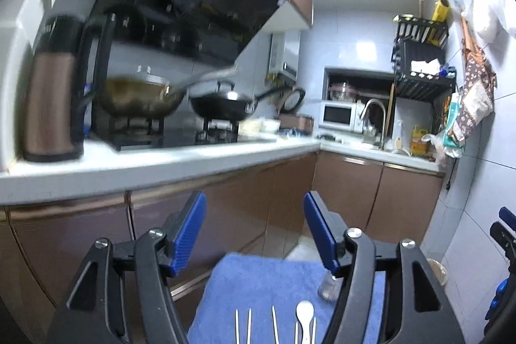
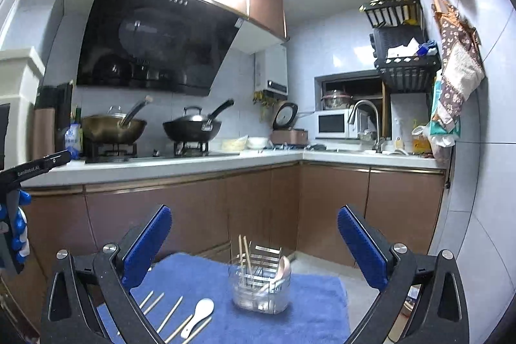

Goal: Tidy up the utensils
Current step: 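Move both open tools back down toward the remaining utensils on the towel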

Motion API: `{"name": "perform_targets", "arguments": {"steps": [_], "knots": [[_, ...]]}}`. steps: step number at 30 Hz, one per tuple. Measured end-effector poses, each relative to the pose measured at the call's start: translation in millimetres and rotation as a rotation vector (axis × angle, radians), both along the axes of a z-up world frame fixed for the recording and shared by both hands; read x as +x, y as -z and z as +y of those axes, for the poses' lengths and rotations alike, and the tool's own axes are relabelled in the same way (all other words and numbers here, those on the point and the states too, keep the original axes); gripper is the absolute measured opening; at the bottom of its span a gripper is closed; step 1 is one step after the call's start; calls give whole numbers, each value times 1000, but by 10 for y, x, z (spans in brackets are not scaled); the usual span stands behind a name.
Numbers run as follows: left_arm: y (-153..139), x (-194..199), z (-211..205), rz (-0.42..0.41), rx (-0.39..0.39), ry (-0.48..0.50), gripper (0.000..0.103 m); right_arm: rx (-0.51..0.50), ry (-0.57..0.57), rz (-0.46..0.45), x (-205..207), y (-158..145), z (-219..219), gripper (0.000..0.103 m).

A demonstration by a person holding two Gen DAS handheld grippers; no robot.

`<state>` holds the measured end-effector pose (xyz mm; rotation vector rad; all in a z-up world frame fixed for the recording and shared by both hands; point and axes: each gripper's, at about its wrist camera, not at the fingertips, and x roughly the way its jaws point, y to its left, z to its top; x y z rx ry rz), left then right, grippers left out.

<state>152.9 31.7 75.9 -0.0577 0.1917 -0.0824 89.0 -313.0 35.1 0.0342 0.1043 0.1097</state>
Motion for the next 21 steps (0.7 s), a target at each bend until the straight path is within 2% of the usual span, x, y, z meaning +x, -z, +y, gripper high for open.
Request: {"name": "perform_targets", "arguments": {"steps": [5, 11, 17, 19, 21], "knots": [[308, 187, 112, 138, -9, 11, 61, 4, -24, 94, 158, 235, 103, 103], [855, 542, 136, 327, -2, 37, 61, 12, -62, 219, 448, 590, 213, 102], [1441, 934, 121, 500, -3, 80, 60, 25, -126, 346, 803, 926, 311, 85], [1634, 1062, 111, 562, -15, 107, 59, 32, -150, 384, 909, 1041, 349, 73], [1840, 1212, 87, 634, -27, 137, 53, 44, -182, 438, 1059, 1189, 402, 64]]}}
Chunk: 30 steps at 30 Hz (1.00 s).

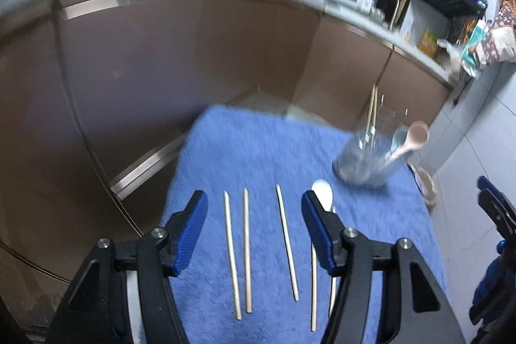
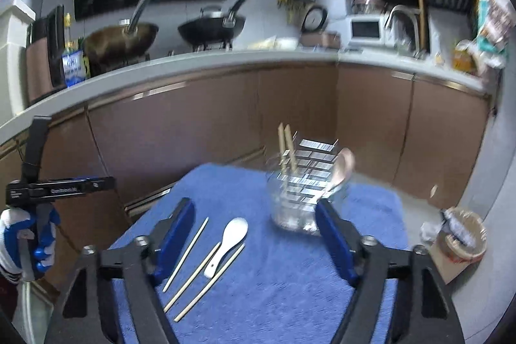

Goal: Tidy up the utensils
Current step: 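Move both open tools back down toward the remaining utensils on the towel, then grasp a third chopstick with the left tool while the right tool grasps the white spoon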

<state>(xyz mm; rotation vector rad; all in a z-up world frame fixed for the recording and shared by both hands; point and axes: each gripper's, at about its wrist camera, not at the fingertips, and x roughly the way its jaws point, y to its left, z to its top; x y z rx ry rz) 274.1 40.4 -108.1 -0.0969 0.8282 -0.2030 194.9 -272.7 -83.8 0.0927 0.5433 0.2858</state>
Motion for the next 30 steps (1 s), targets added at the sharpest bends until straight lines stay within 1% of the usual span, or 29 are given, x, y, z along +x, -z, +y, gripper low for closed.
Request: {"name": "perform_targets", "arguments": {"steps": [1, 3, 7, 8, 9, 11, 15, 16, 20, 24, 30], "knots": [[71, 74, -11, 28, -5, 9, 52, 5, -15, 29, 84, 83, 30, 58], [289, 242, -38, 102, -18, 29, 47, 10, -41, 80, 237, 230, 87, 52], [625, 510, -110, 203, -20, 53, 42, 23, -89, 167, 530, 509, 196, 46], [682, 563, -128, 221, -21, 59, 38, 32, -108, 193, 627, 602, 222, 45], [745, 629, -143, 243, -24, 65, 34, 39, -123, 221, 729, 699, 243, 41], [864, 752, -157, 275, -28, 69, 31, 41, -137, 260, 887, 831, 293, 38], [1012, 959, -225, 322, -16, 82, 28, 11, -167, 324, 1209, 1123, 406, 34], [1050, 1001, -237, 332, -10, 84, 27, 5, -170, 336, 1275, 1183, 430, 32], [1173, 1144, -245, 369, 17, 83, 25, -12, -181, 371, 1516, 1365, 504, 29], [1270, 1241, -240, 399, 45, 84, 23, -20, -199, 397, 1705, 1474, 548, 29], [1365, 1330, -220, 435, 62, 96, 22, -32, -229, 423, 1844, 1589, 604, 29]]}}
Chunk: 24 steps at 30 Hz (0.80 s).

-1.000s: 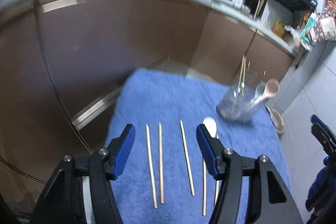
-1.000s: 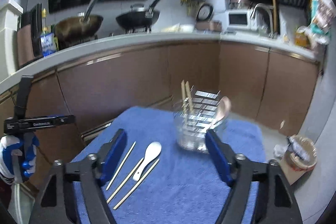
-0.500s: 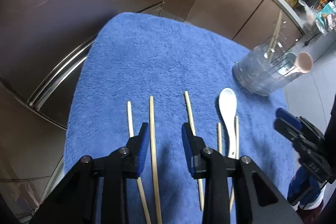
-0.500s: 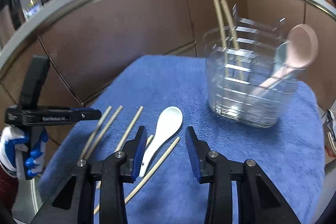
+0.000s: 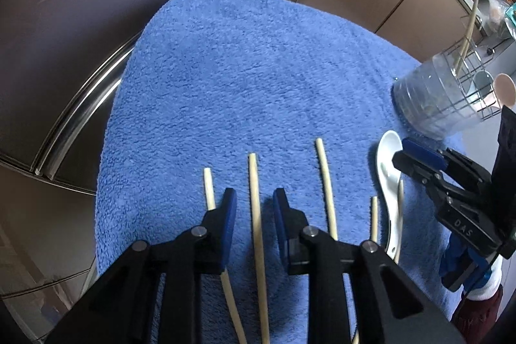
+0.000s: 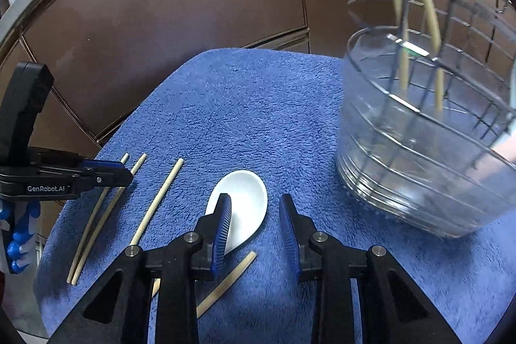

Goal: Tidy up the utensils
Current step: 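Grasp a third chopstick with the left tool while the right tool grasps the white spoon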

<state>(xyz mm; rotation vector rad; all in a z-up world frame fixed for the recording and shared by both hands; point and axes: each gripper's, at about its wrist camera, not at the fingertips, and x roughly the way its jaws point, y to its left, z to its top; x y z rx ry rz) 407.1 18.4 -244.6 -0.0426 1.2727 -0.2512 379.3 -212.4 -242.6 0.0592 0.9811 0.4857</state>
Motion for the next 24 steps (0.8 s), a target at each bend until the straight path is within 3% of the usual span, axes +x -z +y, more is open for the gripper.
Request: {"name": "perform_targets", "arguments": {"steps": [8, 12, 24], "knots": [[52, 22, -43, 25, 0, 29, 14, 9, -27, 26, 125, 97, 53, 22], [54, 33, -71, 27, -1, 11, 9, 0, -38, 25, 154, 69, 44, 11], [-26, -149, -91, -22, -2, -20, 5, -27, -28, -49, -82, -162, 55, 6]]}}
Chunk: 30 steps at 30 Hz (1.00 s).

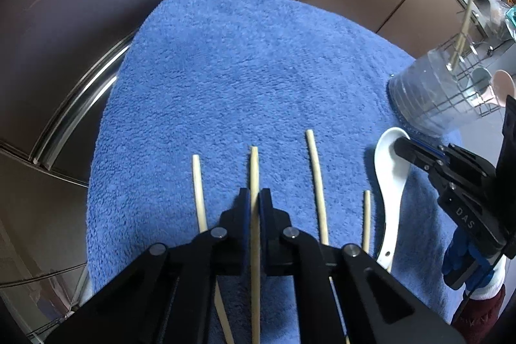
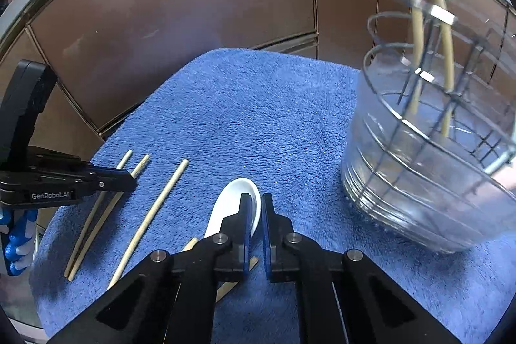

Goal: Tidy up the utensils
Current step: 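Grasp a third chopstick with the left tool while the right tool grasps the white spoon, then lift and carry the chopstick and white spoon over the utensil holder with both tools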

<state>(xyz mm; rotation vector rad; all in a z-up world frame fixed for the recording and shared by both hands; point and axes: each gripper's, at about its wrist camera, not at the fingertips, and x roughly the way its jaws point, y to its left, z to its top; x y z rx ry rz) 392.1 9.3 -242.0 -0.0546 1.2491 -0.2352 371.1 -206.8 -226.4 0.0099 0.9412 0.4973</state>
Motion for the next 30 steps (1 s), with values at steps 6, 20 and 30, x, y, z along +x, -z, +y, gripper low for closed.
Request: {"name": "perform_targets", "arguments": {"steps": [6, 20, 30], "knots": [[-264, -221, 38, -83, -29, -7, 5, 5, 18, -85, -265, -311, 0, 5], [-1043, -1033, 141, -280, -122, -13, 5, 12, 82, -284, -1281, -1087, -110, 5], [-1635, -1605, 4, -443, -148, 12, 5, 14, 205, -401, -1932, -1448, -536, 5]]}}
